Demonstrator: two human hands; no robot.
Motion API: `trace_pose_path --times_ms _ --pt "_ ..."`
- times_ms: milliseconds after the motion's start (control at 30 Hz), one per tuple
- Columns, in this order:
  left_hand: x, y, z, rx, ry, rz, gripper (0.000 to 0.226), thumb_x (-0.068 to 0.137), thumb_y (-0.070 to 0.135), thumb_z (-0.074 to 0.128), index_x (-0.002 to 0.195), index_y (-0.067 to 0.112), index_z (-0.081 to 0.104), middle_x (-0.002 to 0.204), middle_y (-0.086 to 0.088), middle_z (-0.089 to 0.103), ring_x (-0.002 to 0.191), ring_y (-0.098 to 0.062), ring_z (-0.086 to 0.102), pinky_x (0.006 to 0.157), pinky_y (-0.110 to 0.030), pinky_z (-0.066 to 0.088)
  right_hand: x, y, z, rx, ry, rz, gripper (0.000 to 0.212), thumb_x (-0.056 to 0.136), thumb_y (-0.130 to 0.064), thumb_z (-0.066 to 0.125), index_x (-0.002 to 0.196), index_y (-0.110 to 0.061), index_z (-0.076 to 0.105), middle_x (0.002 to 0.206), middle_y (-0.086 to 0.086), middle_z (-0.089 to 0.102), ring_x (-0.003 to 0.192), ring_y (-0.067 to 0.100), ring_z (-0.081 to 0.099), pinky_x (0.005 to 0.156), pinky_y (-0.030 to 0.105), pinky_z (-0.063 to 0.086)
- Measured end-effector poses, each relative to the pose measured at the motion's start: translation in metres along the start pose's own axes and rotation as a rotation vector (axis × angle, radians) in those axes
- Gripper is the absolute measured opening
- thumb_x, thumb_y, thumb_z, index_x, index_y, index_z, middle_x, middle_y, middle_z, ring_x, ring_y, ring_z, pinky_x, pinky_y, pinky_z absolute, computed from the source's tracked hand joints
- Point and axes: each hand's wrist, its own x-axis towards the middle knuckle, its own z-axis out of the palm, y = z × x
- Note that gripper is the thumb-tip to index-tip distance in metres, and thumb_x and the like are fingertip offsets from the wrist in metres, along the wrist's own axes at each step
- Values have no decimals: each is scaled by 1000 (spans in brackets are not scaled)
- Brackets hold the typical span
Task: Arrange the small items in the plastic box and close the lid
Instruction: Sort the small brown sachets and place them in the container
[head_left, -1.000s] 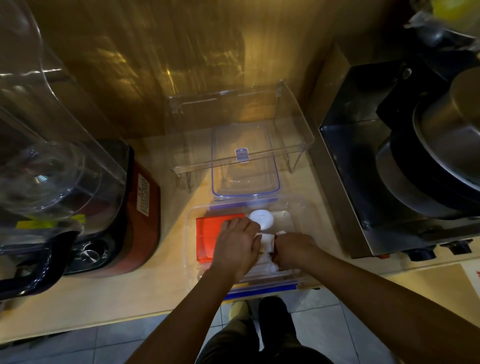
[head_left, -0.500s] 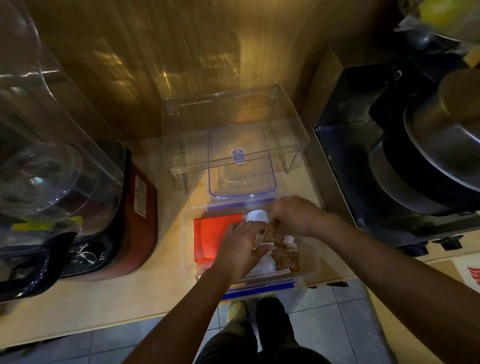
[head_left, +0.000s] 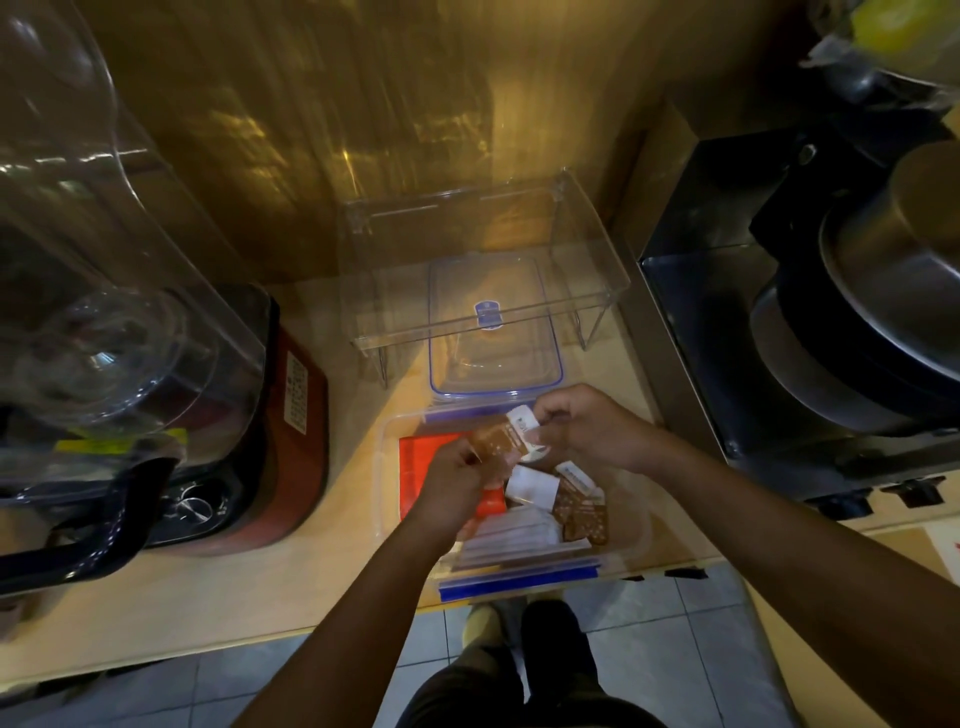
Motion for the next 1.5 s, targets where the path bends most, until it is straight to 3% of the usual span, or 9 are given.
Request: trace_pose_path --times_ms 167,333,467,600,800,967,1133,1333,1500 --pt "0 1 3 188 31 113 31 78 5 71 106 7 58 94 -7 61 87 -18 58 78 -29 49 3 -5 0 -321 -130 -54 10 85 -3 59 77 1 63 78 10 56 74 16 54 70 29 43" --pt "0 -5 2 452 -8 259 18 85 6 64 71 17 60 67 -3 54 67 -19 51 66 -35 42 -3 1 6 -393 -207 -85 5 85 1 59 80 0 61 71 -3 52 54 1 55 54 22 47" --pt "-3 -9 2 344 171 225 19 88 9 61 69 12 63 69 -14 62 65 -24 58 65 -36 47 -5 9 8 -504 -60 -91 13 83 -21 67 89 -12 59 85 -5 55 76 11 54 66 25 45" --pt "-4 -15 0 630 296 355 17 94 20 52 82 12 61 75 -6 68 71 -23 63 66 -40 49 -3 25 18 -673 16 74 31 86 -22 58 113 -7 58 115 12 62 102 28 60 85 37 49" --pt "-6 -12 5 435 304 238 15 93 16 54 78 13 58 78 -11 68 77 -27 65 72 -45 52 -2 47 53 -540 55 319 53 82 -22 67 127 -7 46 126 12 57 111 26 57 87 31 48" --pt "-13 -9 5 414 273 219 14 92 18 56 79 12 58 81 -14 68 80 -28 64 76 -49 53 4 53 56 -359 141 459 38 88 -20 59 122 -5 51 123 14 60 109 27 59 89 32 49" --pt "-16 -7 7 391 252 198 15 92 18 55 82 8 58 84 -17 67 82 -32 64 76 -52 53 1 47 49 -546 63 369 21 90 -22 53 105 -9 61 113 10 64 99 22 60 73 26 40" --pt "-13 -2 10 147 291 101 16 92 8 53 77 3 55 84 -24 62 81 -36 62 76 -48 53 -4 22 18 -754 220 157 24 84 -26 60 106 -16 60 110 6 63 96 25 60 68 31 41" --pt "-11 8 13 -74 264 -23 22 93 10 53 73 7 60 70 -11 59 64 -22 55 58 -30 47 -14 8 -15 -314 75 -45 7 85 -15 63 80 -10 66 76 -2 60 71 12 55 65 29 43"
